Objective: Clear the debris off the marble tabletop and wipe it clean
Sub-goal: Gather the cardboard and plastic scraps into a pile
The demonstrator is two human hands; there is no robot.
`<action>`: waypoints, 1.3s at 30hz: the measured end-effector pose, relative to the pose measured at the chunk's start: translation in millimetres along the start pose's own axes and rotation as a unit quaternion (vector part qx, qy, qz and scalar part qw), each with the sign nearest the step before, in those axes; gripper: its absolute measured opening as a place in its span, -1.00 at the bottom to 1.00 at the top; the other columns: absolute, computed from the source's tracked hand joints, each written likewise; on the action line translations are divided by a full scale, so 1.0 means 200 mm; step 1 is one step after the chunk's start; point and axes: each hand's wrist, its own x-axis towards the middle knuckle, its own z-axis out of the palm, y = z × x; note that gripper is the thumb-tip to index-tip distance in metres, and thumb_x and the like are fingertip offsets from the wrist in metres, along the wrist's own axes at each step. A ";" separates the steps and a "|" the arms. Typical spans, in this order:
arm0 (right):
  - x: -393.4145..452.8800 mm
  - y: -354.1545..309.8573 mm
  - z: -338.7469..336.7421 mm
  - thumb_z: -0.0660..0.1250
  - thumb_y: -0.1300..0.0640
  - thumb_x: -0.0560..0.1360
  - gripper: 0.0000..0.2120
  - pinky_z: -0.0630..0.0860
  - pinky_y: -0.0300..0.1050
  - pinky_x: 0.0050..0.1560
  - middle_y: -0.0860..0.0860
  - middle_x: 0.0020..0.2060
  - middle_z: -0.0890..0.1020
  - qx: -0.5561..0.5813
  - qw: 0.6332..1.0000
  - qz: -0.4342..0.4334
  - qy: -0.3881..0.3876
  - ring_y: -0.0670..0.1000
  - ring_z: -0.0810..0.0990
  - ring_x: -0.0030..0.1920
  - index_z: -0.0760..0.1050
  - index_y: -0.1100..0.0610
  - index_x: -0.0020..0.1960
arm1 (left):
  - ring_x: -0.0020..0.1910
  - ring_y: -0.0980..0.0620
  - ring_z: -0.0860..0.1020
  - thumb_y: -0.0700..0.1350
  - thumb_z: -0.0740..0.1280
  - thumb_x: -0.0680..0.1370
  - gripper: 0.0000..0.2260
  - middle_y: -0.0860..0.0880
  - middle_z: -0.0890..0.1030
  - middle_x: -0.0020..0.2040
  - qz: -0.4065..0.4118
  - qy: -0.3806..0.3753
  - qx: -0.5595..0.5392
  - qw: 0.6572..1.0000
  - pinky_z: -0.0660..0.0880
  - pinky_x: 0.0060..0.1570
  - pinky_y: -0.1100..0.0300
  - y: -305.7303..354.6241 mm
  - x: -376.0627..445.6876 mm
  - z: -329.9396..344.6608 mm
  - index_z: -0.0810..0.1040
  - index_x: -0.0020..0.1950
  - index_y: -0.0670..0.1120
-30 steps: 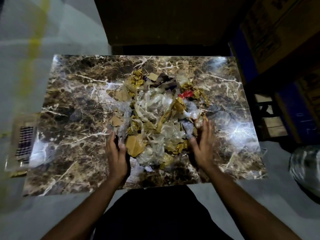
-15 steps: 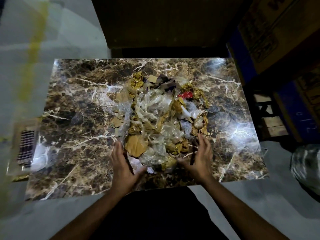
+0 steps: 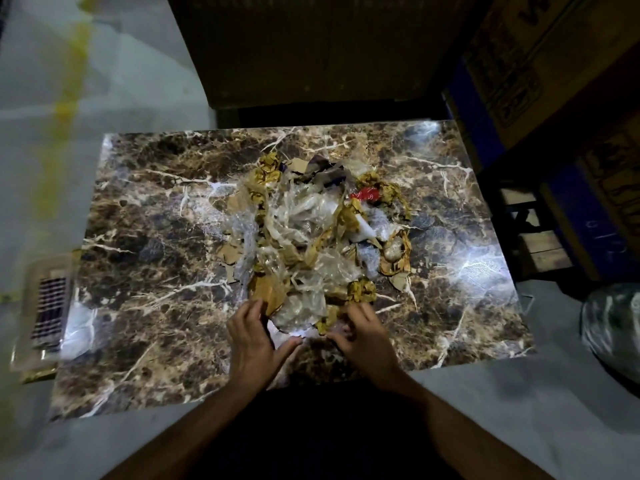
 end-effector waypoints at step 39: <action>0.67 -0.35 -0.05 0.13 -0.25 0.58 -0.48 0.38 -0.01 0.44 0.01 0.42 0.36 0.214 0.974 -0.017 0.076 -0.05 0.34 0.46 0.49 -0.01 0.41 | 0.44 0.30 0.33 0.04 0.15 0.65 -0.64 0.05 0.39 0.51 -0.114 0.120 -0.386 0.908 0.28 0.27 0.50 0.54 0.66 0.08 0.43 0.45 0.07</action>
